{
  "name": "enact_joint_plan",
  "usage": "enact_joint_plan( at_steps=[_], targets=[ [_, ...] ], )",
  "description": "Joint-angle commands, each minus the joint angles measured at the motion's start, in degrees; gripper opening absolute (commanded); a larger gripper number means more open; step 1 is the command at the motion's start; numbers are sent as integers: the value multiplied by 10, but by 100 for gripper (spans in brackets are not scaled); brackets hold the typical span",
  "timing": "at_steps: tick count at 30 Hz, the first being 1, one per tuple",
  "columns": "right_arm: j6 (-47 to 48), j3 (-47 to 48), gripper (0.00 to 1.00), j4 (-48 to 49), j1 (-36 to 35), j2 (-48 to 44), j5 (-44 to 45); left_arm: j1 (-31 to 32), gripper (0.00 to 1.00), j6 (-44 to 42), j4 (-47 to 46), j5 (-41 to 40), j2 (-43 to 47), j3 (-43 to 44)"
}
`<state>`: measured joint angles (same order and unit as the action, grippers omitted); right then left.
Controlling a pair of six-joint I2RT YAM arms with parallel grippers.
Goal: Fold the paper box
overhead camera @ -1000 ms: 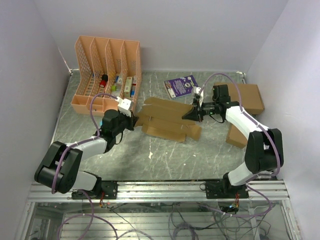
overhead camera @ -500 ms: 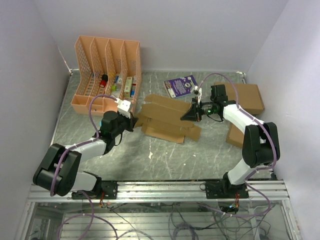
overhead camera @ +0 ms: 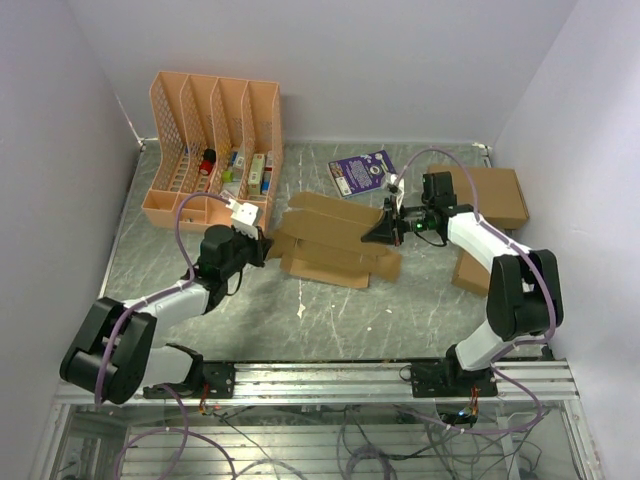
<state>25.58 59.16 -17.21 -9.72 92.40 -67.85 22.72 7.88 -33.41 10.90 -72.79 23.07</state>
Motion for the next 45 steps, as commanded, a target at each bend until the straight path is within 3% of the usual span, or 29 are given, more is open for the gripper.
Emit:
enact_joint_plan(
  at_steps=[1, 14, 29, 38, 45],
  targets=[
    [41, -15, 0, -29, -1, -25, 14, 2, 10, 20, 0, -7, 22, 15],
    [91, -57, 0, -47, -29, -58, 35, 24, 7, -3, -139, 10, 55, -92],
    [169, -95, 0, -88, -35, -107, 66, 150, 7, -20, -160, -113, 87, -149],
    [158, -107, 0, -67, -32, -120, 80, 216, 7, 35, -164, -180, 56, -162],
    [167, -109, 0, -74, -29, -133, 88, 227, 9, 80, -96, -214, 68, -144]
  ],
)
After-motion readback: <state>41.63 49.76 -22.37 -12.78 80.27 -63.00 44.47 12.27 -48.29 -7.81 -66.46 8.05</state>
